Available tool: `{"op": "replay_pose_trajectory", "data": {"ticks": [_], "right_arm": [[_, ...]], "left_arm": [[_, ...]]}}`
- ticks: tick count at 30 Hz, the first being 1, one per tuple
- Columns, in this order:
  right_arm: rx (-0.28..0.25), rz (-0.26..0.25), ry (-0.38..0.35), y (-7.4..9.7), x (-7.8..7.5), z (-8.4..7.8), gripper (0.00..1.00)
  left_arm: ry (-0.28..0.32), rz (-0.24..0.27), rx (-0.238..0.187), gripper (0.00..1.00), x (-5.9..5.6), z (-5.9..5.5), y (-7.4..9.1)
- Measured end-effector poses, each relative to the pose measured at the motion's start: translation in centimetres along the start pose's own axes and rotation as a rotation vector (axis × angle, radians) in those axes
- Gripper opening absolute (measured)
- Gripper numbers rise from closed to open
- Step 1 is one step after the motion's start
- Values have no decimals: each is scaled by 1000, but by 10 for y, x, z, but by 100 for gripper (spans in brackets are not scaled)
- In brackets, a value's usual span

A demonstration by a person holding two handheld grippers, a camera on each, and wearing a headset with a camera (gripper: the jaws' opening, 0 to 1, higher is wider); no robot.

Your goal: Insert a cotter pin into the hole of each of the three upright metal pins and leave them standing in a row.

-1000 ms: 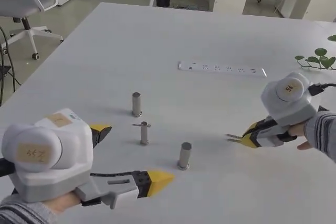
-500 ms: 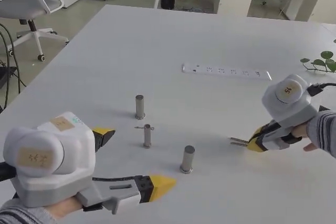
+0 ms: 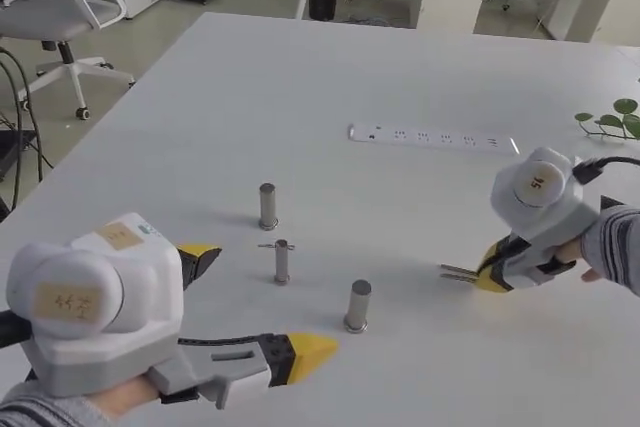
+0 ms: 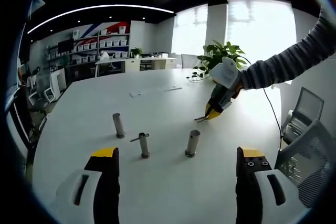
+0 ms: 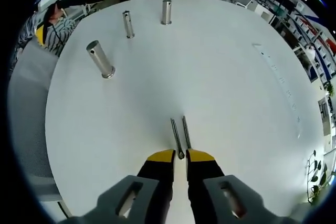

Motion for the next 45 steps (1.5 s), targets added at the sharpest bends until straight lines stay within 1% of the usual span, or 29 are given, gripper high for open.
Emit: {"op": "replay_pose_trajectory", "data": {"ticks": [4, 5, 6, 10, 15, 17, 19, 22, 25, 28, 30, 32, 34, 38, 39, 40, 41, 42, 45], "right_arm": [[12, 2, 26, -1, 1, 0, 3], [14, 1, 37, 0, 1, 1, 3], [21, 0, 65, 0, 2, 2, 3], [47, 11, 64, -3, 0, -1, 3], [39, 15, 48, -4, -4, -1, 3], [34, 22, 43, -4, -3, -1, 2], [27, 42, 34, -5, -2, 0, 0], [26, 47, 22, -6, -1, 0, 0], [33, 45, 37, -6, 0, 1, 0], [32, 34, 79, -7, 1, 3, 0], [29, 37, 75, -7, 1, 3, 0], [26, 25, 95, -6, 0, 4, 0], [7, 10, 95, -4, -1, 6, 0], [-30, -11, 122, 3, 3, 13, 0], [-41, -19, 139, 4, 4, 15, 0], [-46, -42, 164, 7, 4, 18, 0], [-48, -49, 175, 9, 5, 19, 0], [-65, -61, 194, 11, 7, 23, 0], [-96, -70, 220, 17, 15, 31, 0]], "left_arm": [[0, 1, 1, 92, 0, 0, 0], [1, 2, 1, 92, 0, 0, 1], [1, 4, 1, 92, 0, 0, 1], [-2, 8, 5, 92, 1, -1, 1], [-2, 8, 3, 92, 1, -1, 2], [-3, 7, 6, 92, 1, -1, 2], [-4, 6, 3, 91, 0, 0, 2], [-4, 3, 3, 91, -1, 0, 2], [-5, 0, 6, 91, -1, 0, 2], [-7, -5, 4, 89, -2, 1, 2], [-13, -13, 1, 88, -3, 1, 3], [-15, -19, 8, 87, -5, 0, 3], [-26, -26, 9, 84, -6, 0, 2], [-20, -43, 13, 81, -10, 1, 1], [-15, -50, 19, 79, -10, 1, 1], [-11, -54, 23, 78, -11, 0, 0], [-11, -60, 26, 77, -12, 0, 0], [-13, -64, 25, 77, -14, 1, -1], [-16, -81, 30, 74, -18, 2, -2]]}}
Point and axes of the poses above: the centre of the closed fingertips' face, and the gripper's own axes: y roughly backward along the fingers, x roughly to its left, z roughly out of its top, the point moved 3 cm from there along y, roughly backward along the fingers, and after that the axes turned 13 degrees about z, right-handed, at the moved point
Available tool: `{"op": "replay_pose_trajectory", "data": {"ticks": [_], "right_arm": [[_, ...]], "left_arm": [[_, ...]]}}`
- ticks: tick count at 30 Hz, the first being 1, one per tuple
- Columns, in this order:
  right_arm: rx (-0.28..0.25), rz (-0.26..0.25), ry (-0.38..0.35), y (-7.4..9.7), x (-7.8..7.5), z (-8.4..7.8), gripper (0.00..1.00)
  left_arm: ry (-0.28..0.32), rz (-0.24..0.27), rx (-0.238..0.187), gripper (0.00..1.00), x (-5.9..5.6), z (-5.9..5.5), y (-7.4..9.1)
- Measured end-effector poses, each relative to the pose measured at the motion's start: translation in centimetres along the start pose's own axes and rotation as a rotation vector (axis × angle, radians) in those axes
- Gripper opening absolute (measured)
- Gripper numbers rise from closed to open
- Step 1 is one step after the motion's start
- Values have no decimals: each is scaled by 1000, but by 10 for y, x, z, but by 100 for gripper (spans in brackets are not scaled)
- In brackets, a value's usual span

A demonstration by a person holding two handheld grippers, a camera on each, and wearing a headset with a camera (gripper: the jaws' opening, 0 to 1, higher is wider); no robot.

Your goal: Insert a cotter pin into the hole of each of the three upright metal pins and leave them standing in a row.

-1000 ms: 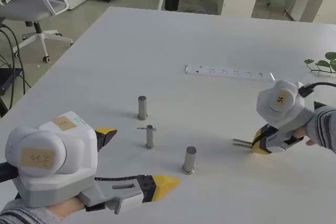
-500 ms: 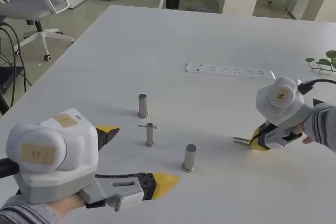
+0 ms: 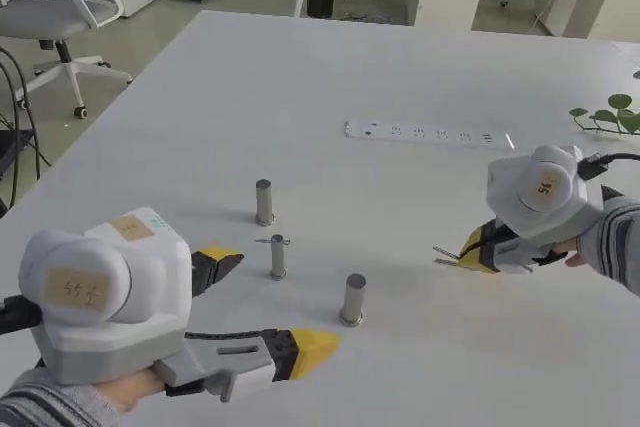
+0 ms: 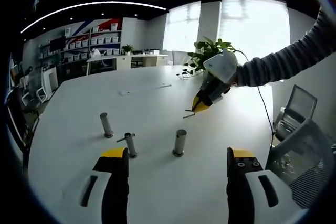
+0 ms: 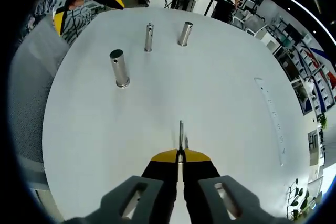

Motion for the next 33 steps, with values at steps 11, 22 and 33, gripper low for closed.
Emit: {"op": "replay_pose_trajectory", "data": {"ticks": [11, 22, 33], "right_arm": [[-103, -34, 153, 15, 31, 44, 0], [-177, -9, 267, 21, 62, 85, 0], [-208, -1, 356, 22, 82, 107, 0]], "left_arm": [[74, -41, 26, 54, -6, 9, -7], [173, -88, 24, 40, -16, 23, -14], [287, -141, 51, 24, -27, 30, -20]]}}
Point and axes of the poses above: the centre of the closed fingertips' face, and the gripper's own axes: y roughly backward along the fingers, x roughly to its left, z roughly out of its top, the point moved 3 cm from there along y, roughly backward along the fingers, and after that the axes turned 13 degrees about z, right-handed, at the moved point
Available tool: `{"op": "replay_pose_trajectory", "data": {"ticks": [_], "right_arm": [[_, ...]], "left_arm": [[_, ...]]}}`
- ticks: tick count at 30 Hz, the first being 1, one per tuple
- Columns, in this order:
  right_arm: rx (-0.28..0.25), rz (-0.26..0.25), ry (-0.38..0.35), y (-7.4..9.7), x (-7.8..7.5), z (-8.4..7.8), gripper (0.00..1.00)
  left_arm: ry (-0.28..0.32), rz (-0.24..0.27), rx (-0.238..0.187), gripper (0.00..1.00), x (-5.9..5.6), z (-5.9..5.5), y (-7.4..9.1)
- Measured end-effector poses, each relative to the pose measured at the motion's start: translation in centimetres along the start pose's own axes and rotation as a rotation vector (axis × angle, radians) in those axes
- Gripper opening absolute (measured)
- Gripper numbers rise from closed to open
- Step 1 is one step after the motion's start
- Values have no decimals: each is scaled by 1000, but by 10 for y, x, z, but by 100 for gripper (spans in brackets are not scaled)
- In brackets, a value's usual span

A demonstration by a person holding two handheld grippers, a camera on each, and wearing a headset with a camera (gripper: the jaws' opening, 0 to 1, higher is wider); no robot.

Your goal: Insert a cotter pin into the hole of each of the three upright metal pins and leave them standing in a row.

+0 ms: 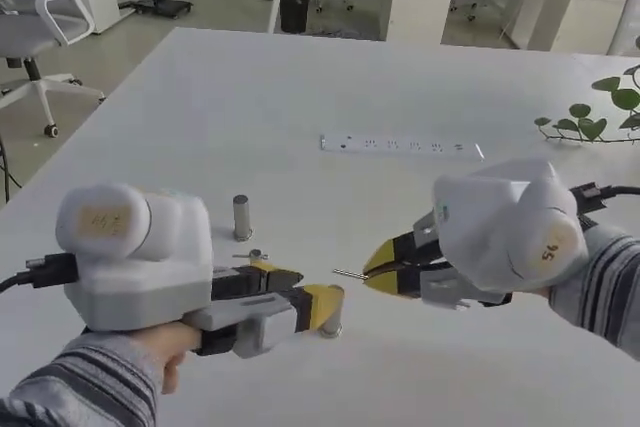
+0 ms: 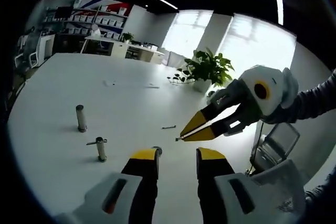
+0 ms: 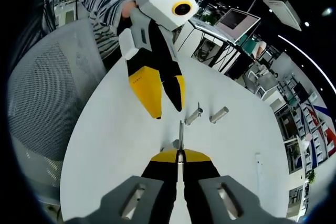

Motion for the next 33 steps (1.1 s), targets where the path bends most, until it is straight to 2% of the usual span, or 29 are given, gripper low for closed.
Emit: {"op": "replay_pose_trajectory", "data": {"ticks": [1, 3, 7, 14, 22, 27, 33], "right_arm": [[1, 1, 9, -1, 1, 2, 0], [1, 6, 30, -1, 2, 5, 0], [14, 12, 69, -1, 5, 9, 0], [8, 11, 100, 0, 7, 18, 0], [5, 10, 120, -1, 8, 23, 0], [4, 9, 121, 0, 9, 24, 0], [-15, 4, 89, 1, 8, 24, 0]], "left_arm": [[13, 4, 11, 22, 0, -1, -1], [19, -5, 11, 21, -1, 0, -1], [75, -24, 5, 18, -5, 2, -2], [89, -39, 3, 10, -10, 3, -1], [86, -38, -4, 0, -10, 2, -2], [104, -41, -11, 0, -9, 2, -1], [60, -53, -33, 0, -10, 4, 0]]}}
Point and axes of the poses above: the centre of the closed fingertips' face, and the gripper's own axes: y roughly backward along the fingers, x roughly to its left, z roughly out of its top, the point moved 3 cm from there along y, roughly backward along the fingers, and after that the axes turned 13 degrees about z, right-handed, at the moved point
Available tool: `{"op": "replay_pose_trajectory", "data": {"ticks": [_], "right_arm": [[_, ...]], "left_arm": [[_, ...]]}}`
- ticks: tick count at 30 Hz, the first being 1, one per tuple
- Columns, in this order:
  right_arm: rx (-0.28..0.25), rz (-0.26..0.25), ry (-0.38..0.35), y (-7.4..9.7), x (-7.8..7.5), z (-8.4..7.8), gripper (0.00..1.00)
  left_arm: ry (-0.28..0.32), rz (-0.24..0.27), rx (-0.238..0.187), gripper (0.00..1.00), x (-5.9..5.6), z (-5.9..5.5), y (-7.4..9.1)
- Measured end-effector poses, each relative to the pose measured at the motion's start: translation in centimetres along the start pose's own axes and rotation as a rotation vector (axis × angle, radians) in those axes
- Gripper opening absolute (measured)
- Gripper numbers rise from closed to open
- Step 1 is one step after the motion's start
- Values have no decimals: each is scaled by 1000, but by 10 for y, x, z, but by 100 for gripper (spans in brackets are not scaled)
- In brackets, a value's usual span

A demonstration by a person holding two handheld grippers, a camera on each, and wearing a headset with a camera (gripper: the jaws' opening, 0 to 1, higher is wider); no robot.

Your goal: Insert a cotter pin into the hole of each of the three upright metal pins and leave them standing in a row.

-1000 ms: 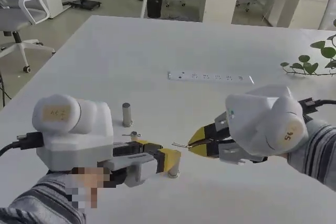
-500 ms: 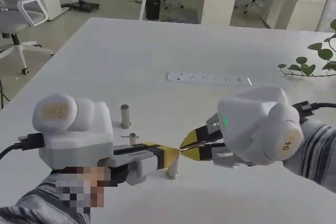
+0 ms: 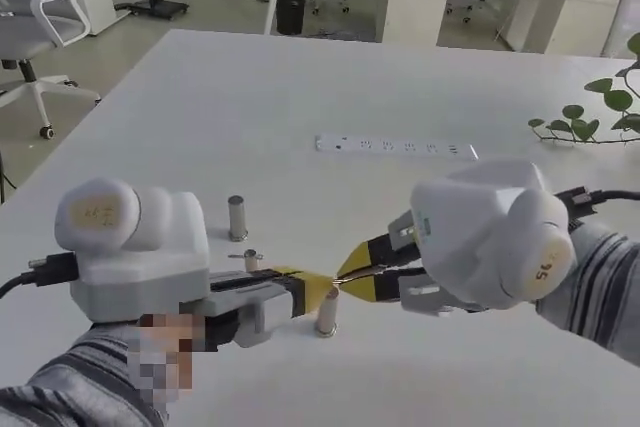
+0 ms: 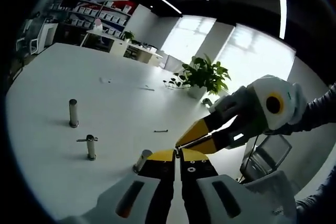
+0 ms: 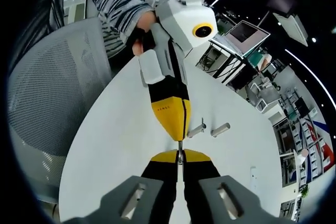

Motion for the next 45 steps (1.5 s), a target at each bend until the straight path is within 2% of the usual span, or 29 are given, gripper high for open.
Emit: {"op": "replay_pose_trajectory", "data": {"ticks": [2, 5, 12, 17, 19, 23, 30, 32, 36, 39, 41, 42, 44, 45], "right_arm": [[-7, -7, -7, 1, -1, 1, 0], [-22, -1, -38, 0, -1, 1, 0], [-77, 9, -127, 0, 0, 3, 0], [-159, 35, -264, 2, 0, 5, 1], [-195, 46, -325, 4, 0, 5, 3], [-262, 92, -430, 6, 3, 5, 5], [-327, 134, -523, 10, 7, 3, 7], [-355, 167, -551, 11, 12, 5, 7], [-373, 221, -592, 10, 22, 6, 8], [-399, 259, -630, 9, 28, 7, 8], [-417, 280, -661, 9, 31, 7, 9], [-435, 311, -683, 9, 35, 8, 9], [-446, 318, -699, 9, 35, 7, 9], [-451, 337, -711, 8, 37, 7, 8]], "left_arm": [[9, 1, -12, 0, 0, 1, 1], [-8, -4, -20, 0, -1, 1, 2], [-44, -29, -19, 0, 0, 0, 5], [-96, -37, -9, 0, 2, -2, 6], [-106, -47, -19, 0, 1, -3, 7], [-142, -62, -27, 0, -1, -5, 9], [-200, -99, -40, 0, -3, -6, 13], [-211, -113, -37, 0, -5, -8, 15], [-239, -144, -22, 0, -8, -12, 18], [-249, -186, -23, 0, -12, -14, 22], [-257, -194, -20, 0, -13, -15, 23], [-270, -193, -18, 0, -13, -16, 23], [-268, -209, -16, 0, -14, -17, 24], [-271, -211, -17, 0, -14, -17, 24]]}}
Point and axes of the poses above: the centre of the closed fingertips' face, and the gripper's own axes: y roughly backward along the fingers, x roughly to its left, z roughly out of its top, the point moved 3 cm from there along y, roughly backward along the fingers, and after that the axes turned 13 degrees about z, right-handed, at the moved point
